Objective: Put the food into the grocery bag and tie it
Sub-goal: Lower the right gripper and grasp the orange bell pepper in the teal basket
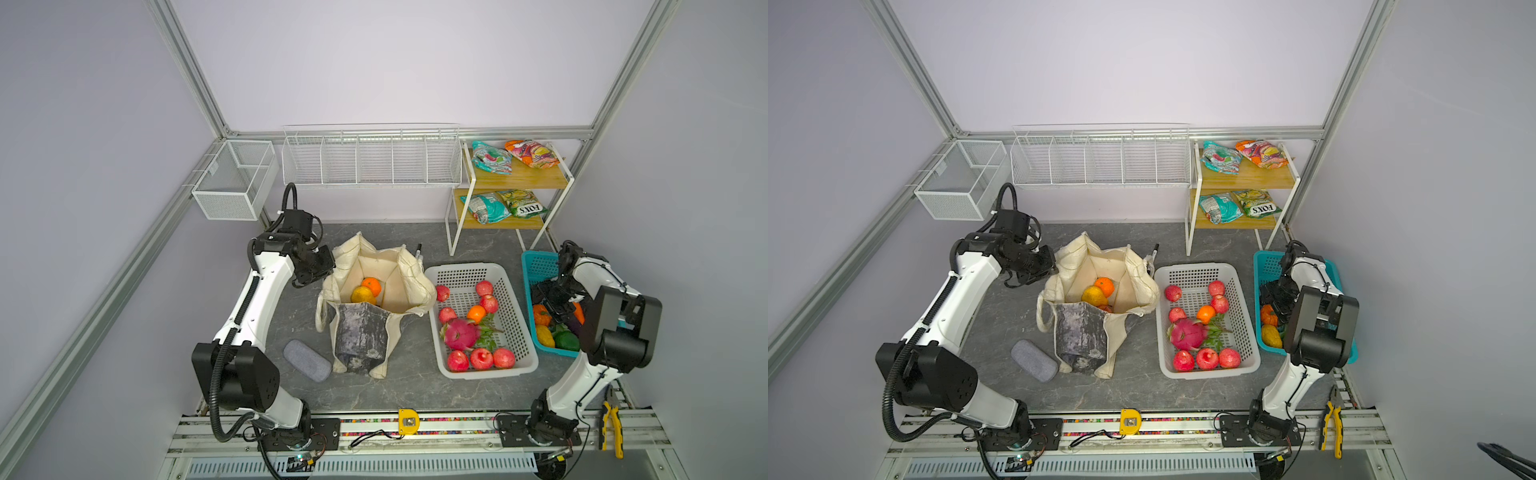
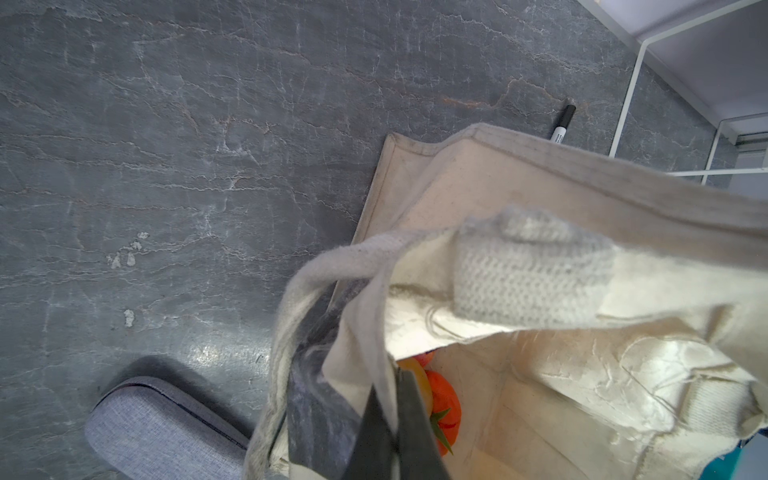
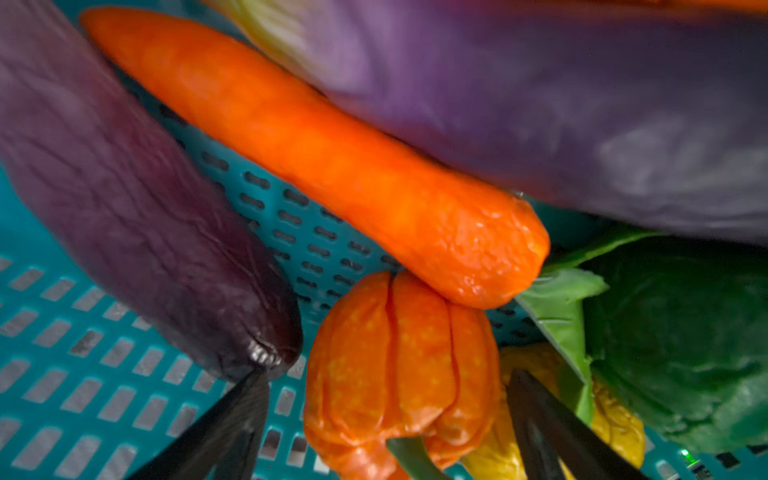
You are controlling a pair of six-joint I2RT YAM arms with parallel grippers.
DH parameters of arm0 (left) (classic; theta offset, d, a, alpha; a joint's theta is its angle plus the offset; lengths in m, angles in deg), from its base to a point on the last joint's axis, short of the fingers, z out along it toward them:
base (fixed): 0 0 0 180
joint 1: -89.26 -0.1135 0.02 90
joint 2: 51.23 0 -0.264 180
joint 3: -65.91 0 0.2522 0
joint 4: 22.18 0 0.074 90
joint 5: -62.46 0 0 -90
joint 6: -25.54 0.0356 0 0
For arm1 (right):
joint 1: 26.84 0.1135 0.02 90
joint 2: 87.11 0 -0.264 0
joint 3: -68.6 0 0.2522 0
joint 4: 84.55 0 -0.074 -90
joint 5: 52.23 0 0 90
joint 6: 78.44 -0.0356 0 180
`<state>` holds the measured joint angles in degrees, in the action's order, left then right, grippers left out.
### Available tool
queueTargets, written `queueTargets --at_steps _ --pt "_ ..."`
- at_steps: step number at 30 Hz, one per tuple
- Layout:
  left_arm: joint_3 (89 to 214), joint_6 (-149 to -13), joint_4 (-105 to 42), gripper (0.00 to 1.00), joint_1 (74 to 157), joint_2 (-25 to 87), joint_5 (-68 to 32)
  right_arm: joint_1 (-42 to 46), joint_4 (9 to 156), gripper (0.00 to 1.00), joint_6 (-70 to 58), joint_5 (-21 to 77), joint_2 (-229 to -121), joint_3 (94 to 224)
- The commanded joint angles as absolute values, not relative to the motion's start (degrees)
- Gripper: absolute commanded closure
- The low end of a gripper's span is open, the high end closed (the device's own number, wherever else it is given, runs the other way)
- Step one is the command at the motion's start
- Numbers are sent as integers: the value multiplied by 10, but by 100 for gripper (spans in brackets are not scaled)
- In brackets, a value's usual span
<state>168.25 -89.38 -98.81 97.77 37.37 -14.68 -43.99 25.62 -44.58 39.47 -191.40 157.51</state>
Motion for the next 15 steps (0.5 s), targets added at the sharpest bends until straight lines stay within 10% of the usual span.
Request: queueTargets --at_steps 1,15 --pt "1690 -886 -1001 100 975 372 -152 -441 249 15 -451 409 -1919 1574" --pt "1695 -886 -1001 100 975 379 -149 -443 248 28 -445 416 -1903 1562"
